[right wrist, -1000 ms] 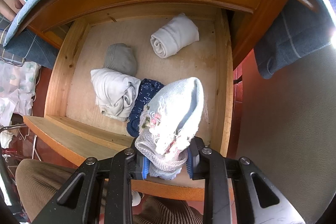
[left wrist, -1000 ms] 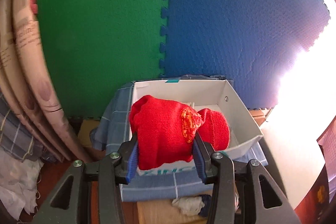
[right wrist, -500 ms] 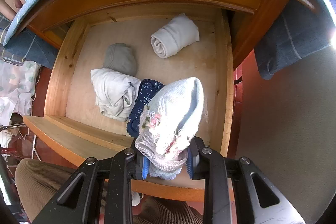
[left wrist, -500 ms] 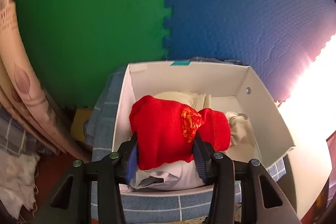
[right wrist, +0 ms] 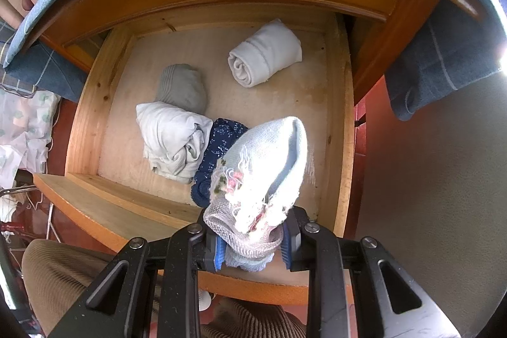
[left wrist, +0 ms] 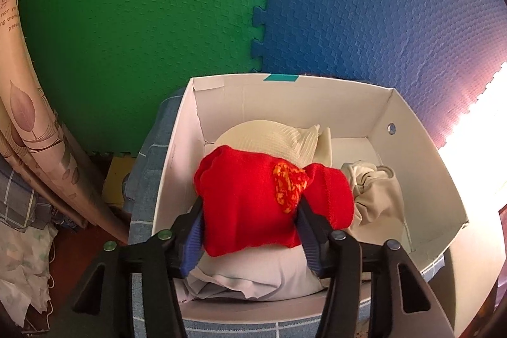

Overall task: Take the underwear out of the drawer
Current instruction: 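Carry the red garment into the white box and open the left gripper, then move the open left gripper back over the drawer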

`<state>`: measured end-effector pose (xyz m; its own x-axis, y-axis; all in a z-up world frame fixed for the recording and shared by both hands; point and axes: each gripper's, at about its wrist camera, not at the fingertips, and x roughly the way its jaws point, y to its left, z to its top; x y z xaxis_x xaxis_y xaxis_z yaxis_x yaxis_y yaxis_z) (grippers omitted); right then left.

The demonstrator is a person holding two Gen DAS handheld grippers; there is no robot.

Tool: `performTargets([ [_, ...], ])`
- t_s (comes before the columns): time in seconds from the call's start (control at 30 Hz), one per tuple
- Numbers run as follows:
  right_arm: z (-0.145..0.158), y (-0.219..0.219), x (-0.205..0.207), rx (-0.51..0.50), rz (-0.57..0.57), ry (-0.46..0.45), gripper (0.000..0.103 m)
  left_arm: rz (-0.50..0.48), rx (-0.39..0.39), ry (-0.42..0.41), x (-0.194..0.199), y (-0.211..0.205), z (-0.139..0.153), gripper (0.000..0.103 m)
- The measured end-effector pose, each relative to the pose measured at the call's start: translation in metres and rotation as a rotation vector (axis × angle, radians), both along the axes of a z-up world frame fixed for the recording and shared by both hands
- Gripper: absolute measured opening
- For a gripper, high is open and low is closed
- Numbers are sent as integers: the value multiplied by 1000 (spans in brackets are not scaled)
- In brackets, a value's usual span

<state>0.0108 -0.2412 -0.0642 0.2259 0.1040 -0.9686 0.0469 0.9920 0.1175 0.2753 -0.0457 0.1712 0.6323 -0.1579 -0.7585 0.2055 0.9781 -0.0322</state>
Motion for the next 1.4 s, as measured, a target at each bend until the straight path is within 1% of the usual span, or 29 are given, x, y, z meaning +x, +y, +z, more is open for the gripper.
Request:
performTargets([
  [0.17, 0, 0, 0, -4, 1, 2, 25, -3, 35, -36, -9, -2, 8, 62],
  [0.3, 1, 1, 0, -4, -1, -1, 25, -7, 54, -42, -17, -4, 13, 66],
  [0.43, 1, 2, 1, -10, 0, -3, 25, -11, 77, -85, -28, -5, 23, 68],
  [0.53, 1, 1, 1, -12, -1, -7, 25, -18, 40, -101, -35, -2, 35, 69],
  [0.7, 2, 0, 1, -18, -1, -10, 25, -21, 21, -127, -45, 1, 51, 70],
  [0.83, 2, 0, 0, -17, -1, -8, 25, -20, 18, -165, -64, 7, 63, 70],
  [0.93, 3, 0, 0, -17, -3, -15, 25, -19, 14, -178, -85, 14, 63, 70],
  [1.07, 3, 0, -1, -17, -8, -21, 25, 1, 16, -173, -113, 22, 52, 70],
  [1.17, 5, 1, -2, -27, -1, -27, 25, 22, 29, -166, -136, 30, 34, 70],
  [1.23, 8, 3, -3, -31, -1, -35, 25, 43, 45, -160, -148, 34, 18, 70],
  [1.3, 8, 4, -3, -38, 2, -37, 25, 62, 65, -123, -157, 37, -4, 70],
  [1.4, 10, 5, -3, -48, 3, -43, 25, 104, 48, -64, -171, 44, -38, 70],
])
